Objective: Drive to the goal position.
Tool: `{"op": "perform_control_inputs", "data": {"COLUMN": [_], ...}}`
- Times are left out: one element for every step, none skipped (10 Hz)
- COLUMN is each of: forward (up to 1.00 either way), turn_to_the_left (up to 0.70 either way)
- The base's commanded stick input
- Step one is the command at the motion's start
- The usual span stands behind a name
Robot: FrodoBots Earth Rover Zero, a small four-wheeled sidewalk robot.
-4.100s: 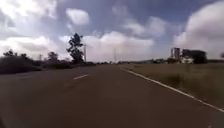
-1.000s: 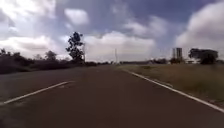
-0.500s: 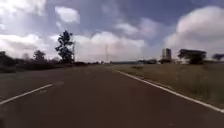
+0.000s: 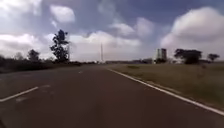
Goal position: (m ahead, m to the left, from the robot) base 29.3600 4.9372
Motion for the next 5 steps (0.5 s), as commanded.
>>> {"op": "perform_control_inputs", "data": {"forward": [1.0,1.0,1.0,1.0,1.0], "turn_to_the_left": [0.0,0.0,0.0,0.0,0.0]}}
